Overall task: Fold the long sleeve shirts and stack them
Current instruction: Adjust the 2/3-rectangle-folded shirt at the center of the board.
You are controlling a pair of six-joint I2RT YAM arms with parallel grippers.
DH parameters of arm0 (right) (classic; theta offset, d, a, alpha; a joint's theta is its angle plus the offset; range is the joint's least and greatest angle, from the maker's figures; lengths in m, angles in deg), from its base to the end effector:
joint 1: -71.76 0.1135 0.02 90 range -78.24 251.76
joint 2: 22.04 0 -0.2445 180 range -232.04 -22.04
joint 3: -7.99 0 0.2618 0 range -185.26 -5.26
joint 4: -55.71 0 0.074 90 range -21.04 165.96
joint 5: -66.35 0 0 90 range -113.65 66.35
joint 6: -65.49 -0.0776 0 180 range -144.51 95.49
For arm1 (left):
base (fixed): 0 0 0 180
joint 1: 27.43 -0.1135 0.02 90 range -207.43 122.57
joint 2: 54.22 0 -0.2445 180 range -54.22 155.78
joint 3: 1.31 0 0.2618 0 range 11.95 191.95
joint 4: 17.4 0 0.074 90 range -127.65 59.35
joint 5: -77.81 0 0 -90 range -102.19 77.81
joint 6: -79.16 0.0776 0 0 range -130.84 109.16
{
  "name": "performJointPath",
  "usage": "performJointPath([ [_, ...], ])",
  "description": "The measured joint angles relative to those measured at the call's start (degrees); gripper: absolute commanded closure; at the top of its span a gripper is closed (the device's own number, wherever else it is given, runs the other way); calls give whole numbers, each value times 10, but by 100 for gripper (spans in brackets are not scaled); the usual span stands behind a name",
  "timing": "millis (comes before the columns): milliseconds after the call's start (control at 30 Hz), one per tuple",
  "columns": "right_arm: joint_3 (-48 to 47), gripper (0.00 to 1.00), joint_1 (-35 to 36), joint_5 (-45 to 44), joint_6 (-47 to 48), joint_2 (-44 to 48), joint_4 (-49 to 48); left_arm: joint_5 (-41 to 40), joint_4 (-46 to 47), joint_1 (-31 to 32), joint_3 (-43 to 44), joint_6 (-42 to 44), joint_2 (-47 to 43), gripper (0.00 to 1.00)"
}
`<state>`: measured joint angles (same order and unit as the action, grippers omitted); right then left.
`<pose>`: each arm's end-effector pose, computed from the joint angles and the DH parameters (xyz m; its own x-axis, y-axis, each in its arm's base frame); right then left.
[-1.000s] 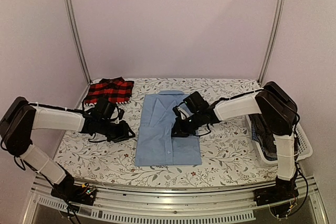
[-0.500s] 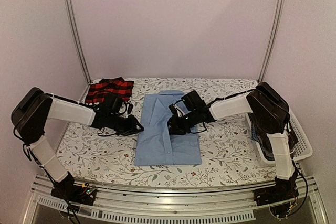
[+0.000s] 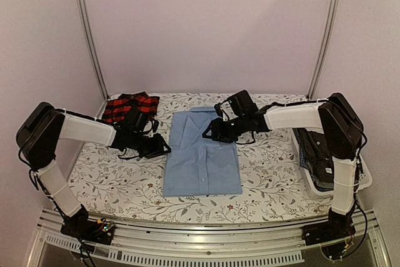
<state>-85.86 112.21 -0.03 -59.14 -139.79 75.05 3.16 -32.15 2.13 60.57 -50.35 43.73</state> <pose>0.3443 0.3344 0.1244 -0.8930 -0.0771 -0.4435 -0.3756 0.6705 0.6398 0.3025 -0.1952 0.0861 -0.9154 -0.1861 -0.3569 0.0503 0.8268 -0.5602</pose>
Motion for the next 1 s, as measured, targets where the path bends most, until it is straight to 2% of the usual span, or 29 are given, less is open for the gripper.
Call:
performJointPath([
  [300,-38,65,41,-94,35,19,70,-8,-13,0,16,4,22,68],
  [533,-85,75,67,-82,54,5,89,-7,-17,0,29,6,31,73],
  [700,-87,78,67,-71,56,-39,96,-1,-18,0,40,9,31,79],
  [767,-85,79,67,-69,56,-57,101,3,-20,0,43,11,31,78],
  [867,-78,79,67,-68,56,-70,108,-1,-31,0,51,15,31,70],
  [1000,-75,81,67,-68,56,-72,110,-13,-44,0,53,16,31,68],
])
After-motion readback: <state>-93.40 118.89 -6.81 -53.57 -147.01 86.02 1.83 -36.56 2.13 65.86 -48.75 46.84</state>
